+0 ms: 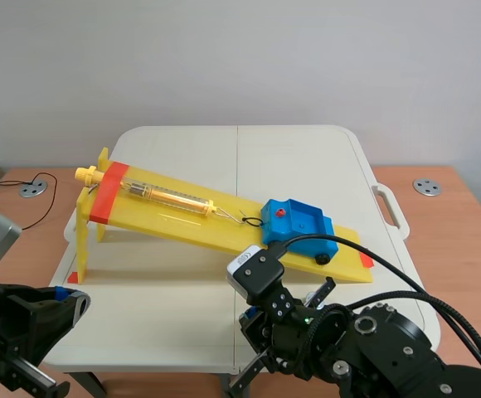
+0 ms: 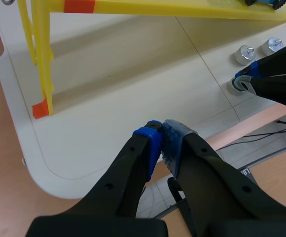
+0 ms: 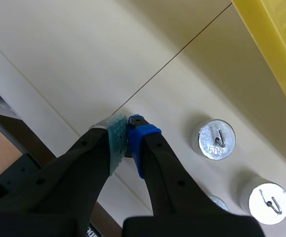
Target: Place the four metal weights on the blue cart on the ramp.
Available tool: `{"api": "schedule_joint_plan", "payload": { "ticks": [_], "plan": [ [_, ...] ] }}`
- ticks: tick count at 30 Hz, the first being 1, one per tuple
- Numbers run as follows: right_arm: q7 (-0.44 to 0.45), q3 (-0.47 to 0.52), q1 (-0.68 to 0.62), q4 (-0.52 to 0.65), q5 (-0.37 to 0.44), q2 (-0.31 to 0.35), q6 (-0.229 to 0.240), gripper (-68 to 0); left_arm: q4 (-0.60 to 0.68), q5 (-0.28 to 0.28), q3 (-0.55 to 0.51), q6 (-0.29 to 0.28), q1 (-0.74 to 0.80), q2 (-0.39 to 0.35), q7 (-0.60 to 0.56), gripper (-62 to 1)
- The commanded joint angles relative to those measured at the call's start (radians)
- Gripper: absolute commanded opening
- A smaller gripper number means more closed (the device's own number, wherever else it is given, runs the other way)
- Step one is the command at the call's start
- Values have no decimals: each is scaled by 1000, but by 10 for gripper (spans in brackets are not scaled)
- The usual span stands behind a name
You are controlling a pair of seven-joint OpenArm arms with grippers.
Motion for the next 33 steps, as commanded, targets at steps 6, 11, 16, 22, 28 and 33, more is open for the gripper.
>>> {"api": "schedule_joint_plan", "payload": {
  "ticks": [6,11,16,22,28,33],
  "plan": [
    [40,-16,63,87,68,16,-14,-669,51,-66,-14,-24,-20,3,-103,-580],
    [11,18,-12,263,168,90,-9,-669,51,-66,-14,-24,-20,3,-103,-580],
    [-38,109,-115,433,270,148,19,-669,51,-66,-14,-24,-19,3,-103,-580],
    [-113,289,-232,616,427,173,66,-669,51,-66,-14,-24,-19,3,-103,-580],
    [-191,491,-280,735,619,172,80,-669,51,-66,-14,-24,-19,3,-103,-580],
    [-192,595,-229,726,678,119,79,-669,51,-66,-14,-24,-19,3,-103,-580]
  ]
}}
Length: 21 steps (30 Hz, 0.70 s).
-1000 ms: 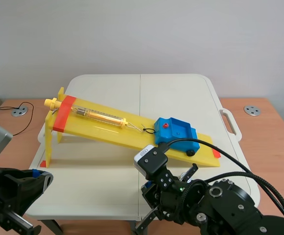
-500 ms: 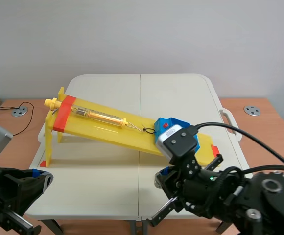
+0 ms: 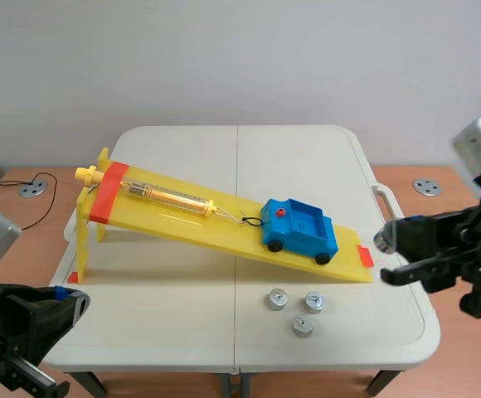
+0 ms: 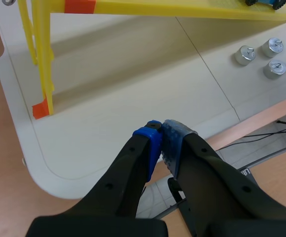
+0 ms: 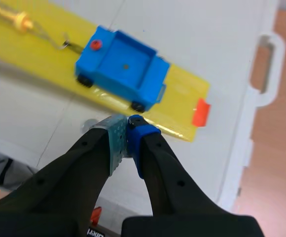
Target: Place the four metal weights on the blue cart on the ramp.
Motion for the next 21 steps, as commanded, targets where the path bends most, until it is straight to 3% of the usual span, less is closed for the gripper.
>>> {"api": "schedule_joint_plan", "payload": {
  "ticks": [1,8,10,21],
  "plan": [
    [129,-11,112,36,63,-37,15,-669,51,-66,-14,-25,-19,3,-103,-580],
    [128,-14,280,-121,61,-154,17,-669,51,-66,-14,-25,-19,3,-103,-580],
    [128,-14,325,-161,53,-174,35,-669,51,-66,-14,-25,-19,3,-103,-580],
    [145,-64,528,-388,12,-214,39,-669,51,-66,-14,-25,-20,3,-103,-580]
  ]
}}
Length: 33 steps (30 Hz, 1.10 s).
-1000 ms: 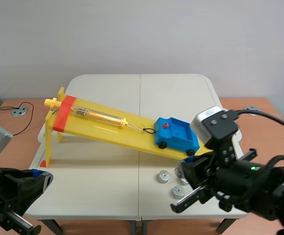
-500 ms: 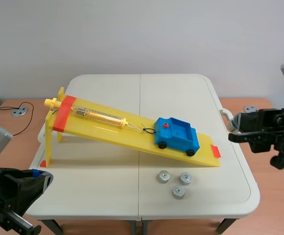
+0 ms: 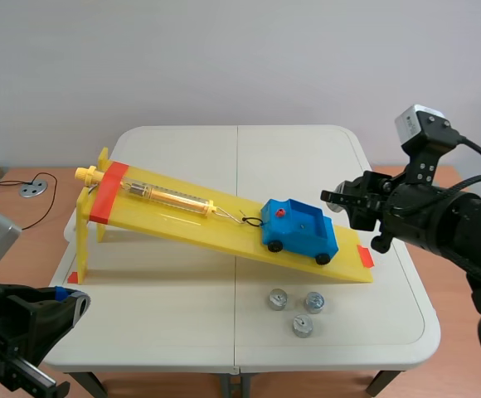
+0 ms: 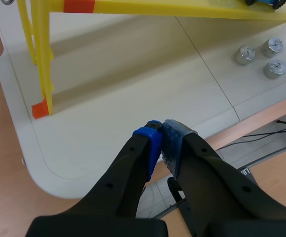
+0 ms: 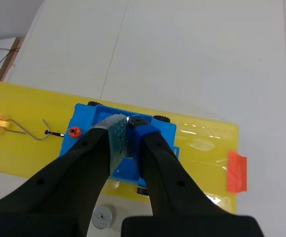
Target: Place the four metal weights on the blue cart on the ramp.
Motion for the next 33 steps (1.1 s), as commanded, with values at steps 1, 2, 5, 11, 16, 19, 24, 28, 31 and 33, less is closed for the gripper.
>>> {"api": "schedule_joint_plan", "payload": {
  "ticks": [1,2,5,11,16,19,24,28,31,33],
  "plan": [
    [150,-26,104,63,45,5,39,-669,51,-66,-14,-25,-20,3,-103,-580],
    [154,-29,114,47,32,-1,39,-669,51,-66,-14,-25,-20,3,-103,-580],
    [163,-40,145,3,14,-14,39,-669,51,-66,-14,-25,-20,3,-103,-580],
    [193,-56,189,-68,-28,-25,39,-669,51,-66,-14,-25,-20,3,-103,-580],
    [225,-56,205,-105,-63,-36,37,-669,51,-66,-14,-25,-20,3,-103,-580],
    [254,-59,216,-132,-72,-40,37,-669,51,-66,-14,-25,-19,3,-103,-580],
    [271,-66,225,-154,-90,-47,34,-669,51,-66,-14,-25,-19,3,-103,-580],
    [316,-66,225,-154,-118,-50,26,-669,51,-66,-14,-25,-19,3,-103,-580],
    [340,-66,225,-154,-124,-50,9,-669,51,-66,-14,-25,-19,3,-103,-580],
    [341,-66,225,-154,-124,-50,5,-669,51,-66,-14,-25,-19,3,-103,-580]
  ]
}}
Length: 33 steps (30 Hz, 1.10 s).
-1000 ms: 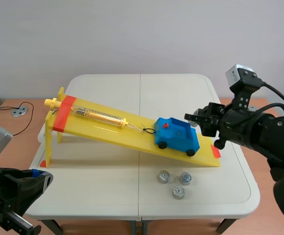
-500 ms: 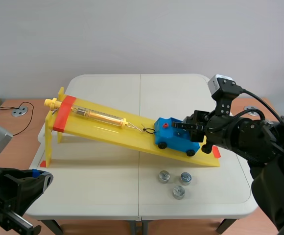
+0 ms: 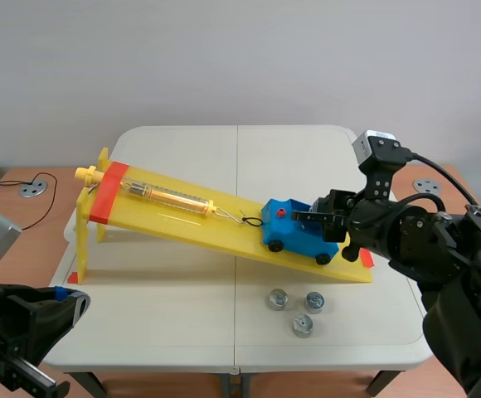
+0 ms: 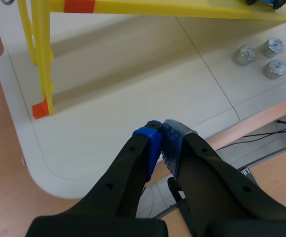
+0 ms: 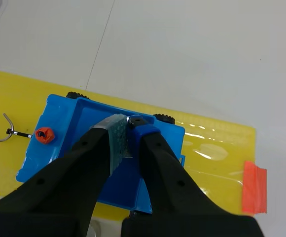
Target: Place the four metal weights on the blue cart on the ramp.
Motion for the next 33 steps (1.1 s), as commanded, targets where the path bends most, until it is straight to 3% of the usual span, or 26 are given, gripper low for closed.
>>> {"api": "schedule_joint_plan", "payload": {
  "ticks": [1,4,13,18,23,33],
  "plan": [
    [177,-16,125,79,56,-14,9,-669,51,-66,-14,-25,-19,3,-103,-580],
    [176,-16,125,79,56,-14,9,-663,51,-66,-14,-25,-19,3,-103,-580],
    [174,-13,125,80,57,-10,14,-476,51,-66,-14,-25,-19,3,-103,-580],
    [89,37,106,141,82,8,100,-411,51,-66,-14,-25,-19,3,-103,-580],
    [32,74,18,291,167,85,174,-411,51,-66,-14,-25,-19,3,-103,-580],
    [-59,81,-241,584,248,304,193,-411,51,-66,-14,-25,-20,3,-103,-580]
  ]
}}
